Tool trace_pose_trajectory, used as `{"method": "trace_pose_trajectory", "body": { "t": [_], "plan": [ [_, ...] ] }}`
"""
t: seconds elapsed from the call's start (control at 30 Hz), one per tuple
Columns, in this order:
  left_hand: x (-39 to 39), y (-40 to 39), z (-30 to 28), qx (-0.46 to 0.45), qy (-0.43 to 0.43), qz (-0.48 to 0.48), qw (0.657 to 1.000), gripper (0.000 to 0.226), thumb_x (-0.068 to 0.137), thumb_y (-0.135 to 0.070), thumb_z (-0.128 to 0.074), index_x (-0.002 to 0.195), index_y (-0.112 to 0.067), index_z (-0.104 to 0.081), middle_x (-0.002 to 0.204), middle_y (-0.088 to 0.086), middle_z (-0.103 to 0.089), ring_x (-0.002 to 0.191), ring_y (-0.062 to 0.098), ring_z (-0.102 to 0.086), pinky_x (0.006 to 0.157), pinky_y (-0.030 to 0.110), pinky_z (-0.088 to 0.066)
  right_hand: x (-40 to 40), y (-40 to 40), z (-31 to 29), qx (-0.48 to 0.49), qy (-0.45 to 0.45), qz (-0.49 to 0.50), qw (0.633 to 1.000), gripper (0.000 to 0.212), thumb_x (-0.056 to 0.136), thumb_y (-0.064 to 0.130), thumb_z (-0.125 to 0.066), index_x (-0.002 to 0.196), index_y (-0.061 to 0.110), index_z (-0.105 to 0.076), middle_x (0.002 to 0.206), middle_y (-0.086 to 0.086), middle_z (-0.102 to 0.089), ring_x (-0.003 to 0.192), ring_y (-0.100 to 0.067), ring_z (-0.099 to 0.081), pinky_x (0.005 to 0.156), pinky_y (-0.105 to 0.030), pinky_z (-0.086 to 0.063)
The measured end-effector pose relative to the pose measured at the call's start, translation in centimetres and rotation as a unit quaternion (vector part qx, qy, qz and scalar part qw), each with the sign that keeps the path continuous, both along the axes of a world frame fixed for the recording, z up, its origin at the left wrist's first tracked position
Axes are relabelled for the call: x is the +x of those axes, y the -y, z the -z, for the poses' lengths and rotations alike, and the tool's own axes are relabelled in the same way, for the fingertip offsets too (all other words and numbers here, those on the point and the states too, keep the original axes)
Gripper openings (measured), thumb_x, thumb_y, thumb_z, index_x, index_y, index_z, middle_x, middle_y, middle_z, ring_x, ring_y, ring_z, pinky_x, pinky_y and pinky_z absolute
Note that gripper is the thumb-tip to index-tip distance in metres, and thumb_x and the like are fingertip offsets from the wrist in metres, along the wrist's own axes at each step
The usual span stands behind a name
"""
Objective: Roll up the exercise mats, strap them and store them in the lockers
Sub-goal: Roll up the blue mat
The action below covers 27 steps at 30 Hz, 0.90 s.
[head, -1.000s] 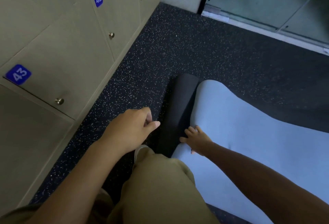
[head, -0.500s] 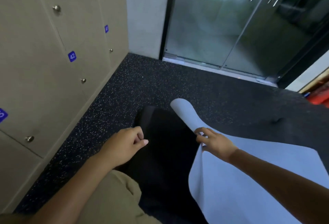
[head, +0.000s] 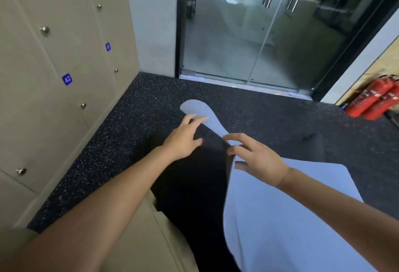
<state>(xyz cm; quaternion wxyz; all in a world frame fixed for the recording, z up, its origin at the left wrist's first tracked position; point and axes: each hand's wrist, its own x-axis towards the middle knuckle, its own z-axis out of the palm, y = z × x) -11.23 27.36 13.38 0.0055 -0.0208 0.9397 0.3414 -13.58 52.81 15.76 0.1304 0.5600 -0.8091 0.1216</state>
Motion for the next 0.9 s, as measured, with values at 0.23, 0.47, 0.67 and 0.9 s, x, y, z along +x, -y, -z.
{"method": "trace_pose_trajectory", "body": {
  "t": [0.23, 0.47, 0.67, 0.9],
  "plan": [
    [-0.6, -1.3, -1.7, 0.214, 0.054, -0.096, 0.971, 0.045, 0.101, -0.036, -0.061, 0.145, -0.034, -0.049, 0.132, 0.010, -0.063, 0.116, 0.030, -0.064, 0.099, 0.051, -0.056, -0.1, -0.1, -0.7, -0.026, -0.071, -0.020, 0.997, 0.033, 0.080, 0.024, -0.072, 0.102, 0.020, -0.048, 0.135, -0.007, -0.057, 0.105, -0.023, -0.066, 0.060, -0.031, -0.055],
    [5.0, -2.6, -6.3, 0.321, 0.150, -0.086, 0.931, 0.053, 0.099, -0.063, -0.049, 0.122, -0.018, -0.064, 0.111, 0.007, -0.074, 0.095, 0.026, -0.075, 0.087, 0.046, -0.062, -4.4, 2.3, -2.1, 0.044, -0.078, 0.005, 0.996, 0.051, 0.063, 0.037, -0.093, 0.095, 0.016, -0.060, 0.124, 0.000, -0.066, 0.130, -0.028, -0.056, 0.086, -0.039, -0.056],
    [6.3, -4.1, -8.4, 0.276, 0.186, 0.034, 0.943, 0.036, 0.089, -0.046, -0.075, 0.111, -0.018, -0.070, 0.099, -0.003, -0.079, 0.094, 0.016, -0.075, 0.078, 0.035, -0.061, -8.4, 5.9, -6.2, 0.154, -0.112, 0.032, 0.981, 0.054, 0.062, 0.049, -0.089, 0.098, 0.018, -0.064, 0.118, 0.003, -0.061, 0.121, -0.025, -0.051, 0.083, -0.042, -0.049],
    [5.5, -0.5, -10.9, 0.190, 0.078, 0.097, 0.974, 0.011, 0.097, -0.007, -0.061, 0.104, -0.003, -0.069, 0.099, 0.009, -0.076, 0.083, 0.015, -0.068, 0.077, 0.037, -0.053, -10.1, 7.9, -12.5, 0.308, -0.076, 0.002, 0.948, 0.086, 0.062, 0.053, -0.091, 0.132, 0.025, -0.049, 0.157, 0.007, -0.038, 0.152, -0.020, -0.015, 0.114, -0.039, -0.032]
  ]
}}
